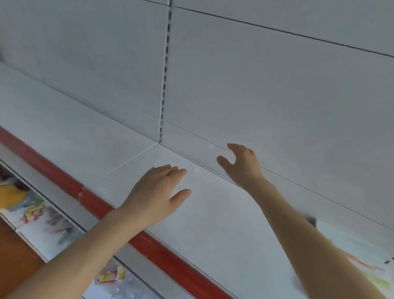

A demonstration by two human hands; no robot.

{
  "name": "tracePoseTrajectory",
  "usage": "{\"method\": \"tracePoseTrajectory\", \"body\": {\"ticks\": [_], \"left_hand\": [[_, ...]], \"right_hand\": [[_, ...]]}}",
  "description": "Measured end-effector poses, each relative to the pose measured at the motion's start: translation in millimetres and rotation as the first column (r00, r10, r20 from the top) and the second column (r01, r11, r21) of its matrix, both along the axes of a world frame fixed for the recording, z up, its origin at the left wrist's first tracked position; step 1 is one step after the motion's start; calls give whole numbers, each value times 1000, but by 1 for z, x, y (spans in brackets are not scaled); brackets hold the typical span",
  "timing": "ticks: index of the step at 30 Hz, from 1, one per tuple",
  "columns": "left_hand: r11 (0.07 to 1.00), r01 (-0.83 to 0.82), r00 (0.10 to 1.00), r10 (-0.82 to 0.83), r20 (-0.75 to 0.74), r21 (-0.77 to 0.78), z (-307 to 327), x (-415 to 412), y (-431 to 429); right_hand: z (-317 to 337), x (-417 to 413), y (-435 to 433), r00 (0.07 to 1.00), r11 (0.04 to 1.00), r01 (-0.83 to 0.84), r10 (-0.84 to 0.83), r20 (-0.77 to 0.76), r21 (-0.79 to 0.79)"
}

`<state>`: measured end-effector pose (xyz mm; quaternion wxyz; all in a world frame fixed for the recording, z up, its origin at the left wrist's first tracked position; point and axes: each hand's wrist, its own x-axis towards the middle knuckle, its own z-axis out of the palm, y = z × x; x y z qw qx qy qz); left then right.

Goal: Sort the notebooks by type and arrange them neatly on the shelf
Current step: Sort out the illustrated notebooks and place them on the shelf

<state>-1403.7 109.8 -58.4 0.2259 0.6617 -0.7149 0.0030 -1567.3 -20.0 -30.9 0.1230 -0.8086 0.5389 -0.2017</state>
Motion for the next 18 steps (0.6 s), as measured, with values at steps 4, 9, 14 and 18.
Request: {"method": "tracePoseTrajectory", "body": {"ticks": [4, 9, 14, 18], "left_hand": [[993, -120, 992, 120, 46, 13, 12, 120, 34], [960, -278, 959, 279, 40, -26, 19, 253, 72], [913, -402, 913, 405, 42, -62, 26, 367, 94], [876, -479, 875, 481, 55, -54, 29, 446, 95]], "right_hand": [[12, 133, 7, 989, 989, -147, 146, -20, -34], [16, 291, 27, 957, 956, -291, 291, 4, -34], [21, 423, 37, 911, 911, -411, 411, 16, -19], [20, 520, 30, 869, 869, -494, 495, 11, -34]]}}
